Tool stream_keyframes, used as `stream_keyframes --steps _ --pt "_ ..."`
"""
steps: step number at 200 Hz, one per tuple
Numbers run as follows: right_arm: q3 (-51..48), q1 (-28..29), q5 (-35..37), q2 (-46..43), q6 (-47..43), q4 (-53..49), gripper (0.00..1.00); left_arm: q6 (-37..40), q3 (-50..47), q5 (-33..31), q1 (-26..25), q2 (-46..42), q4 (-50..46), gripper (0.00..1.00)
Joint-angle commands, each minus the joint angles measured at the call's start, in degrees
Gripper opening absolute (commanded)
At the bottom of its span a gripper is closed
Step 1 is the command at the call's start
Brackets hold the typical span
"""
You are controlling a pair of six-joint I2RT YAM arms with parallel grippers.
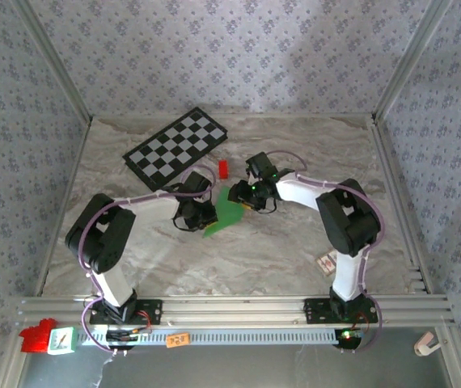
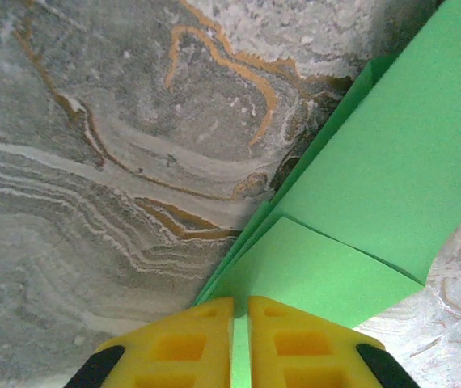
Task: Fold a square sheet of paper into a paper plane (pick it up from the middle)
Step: Fold the wing for the fifth time at the center of the table.
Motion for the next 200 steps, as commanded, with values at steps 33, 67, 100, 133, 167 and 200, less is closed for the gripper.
stream_keyframes --steps 33,67,100,133,167,200 --pt "-8.1 -2.2 -1.1 -7.6 7.4 -1.0 0.57 -1.9 -0.5 0.3 0.6 2.1 -1.0 0.13" --pt "-9.9 -1.4 -4.2 -7.8 10.1 -0.5 0.57 -2.8 -0.9 1.4 0.9 2.5 -0.7 0.14" --pt "-9.6 0.4 -5.2 -5.5 11.7 0.6 0.55 -4.6 -2.2 3.3 1.7 2.4 0.8 0.14" --pt "-9.3 1.2 -6.0 -3.8 12.6 2.7 0.52 -5.7 -3.5 5.3 2.3 2.5 2.4 0.14" --pt "-8.9 1.3 -6.6 -2.6 12.7 3.4 0.49 -5.8 -3.6 5.8 2.5 2.7 2.6 0.14" --pt "-8.9 1.3 -7.7 -1.1 13.2 4.8 0.46 -5.7 -3.7 6.0 2.6 3.0 2.7 0.14"
